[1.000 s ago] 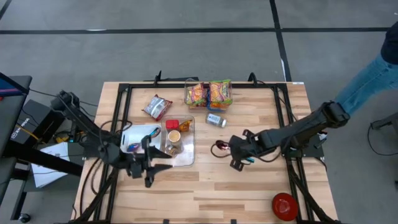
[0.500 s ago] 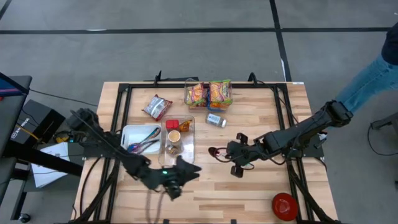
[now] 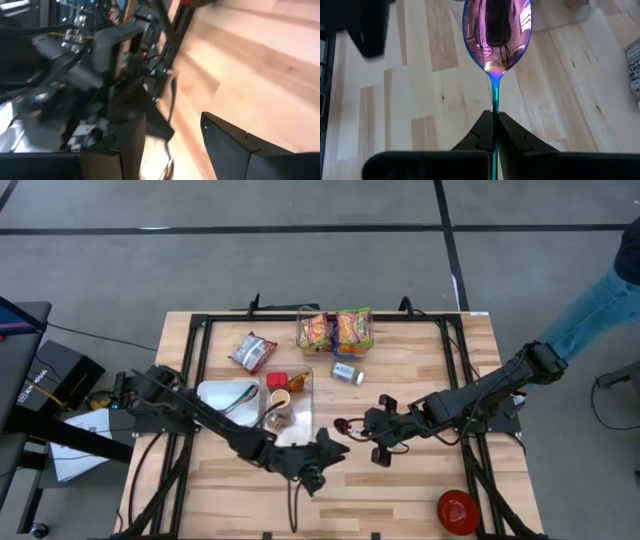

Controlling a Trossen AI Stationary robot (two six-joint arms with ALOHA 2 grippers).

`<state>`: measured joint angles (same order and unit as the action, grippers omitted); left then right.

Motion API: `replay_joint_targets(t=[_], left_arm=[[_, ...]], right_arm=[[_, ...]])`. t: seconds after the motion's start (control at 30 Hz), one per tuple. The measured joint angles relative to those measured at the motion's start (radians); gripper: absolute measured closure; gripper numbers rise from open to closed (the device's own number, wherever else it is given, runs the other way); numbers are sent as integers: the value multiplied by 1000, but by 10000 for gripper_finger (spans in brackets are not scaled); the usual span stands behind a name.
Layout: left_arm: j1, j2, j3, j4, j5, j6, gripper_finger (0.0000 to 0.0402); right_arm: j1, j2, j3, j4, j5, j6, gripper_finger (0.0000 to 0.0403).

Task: Pick & Place Food Item
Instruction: Put the blue spoon into the white bin

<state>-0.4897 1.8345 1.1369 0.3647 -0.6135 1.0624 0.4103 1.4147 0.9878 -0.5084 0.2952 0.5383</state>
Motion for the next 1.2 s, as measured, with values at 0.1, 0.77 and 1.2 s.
replay_joint_targets(t=[0.1,0.77,1.2], left_arm=[[19,27,14,34,1,-2,224],[75,48,31,-44,42,-101,261],[98,46,31,-102,-78,-98,292]], right_arm=[[0,0,0,12,-3,-13,402],[0,-5,0,54,-6,-45,402],[0,-5,-1,49,-9,-44,401]])
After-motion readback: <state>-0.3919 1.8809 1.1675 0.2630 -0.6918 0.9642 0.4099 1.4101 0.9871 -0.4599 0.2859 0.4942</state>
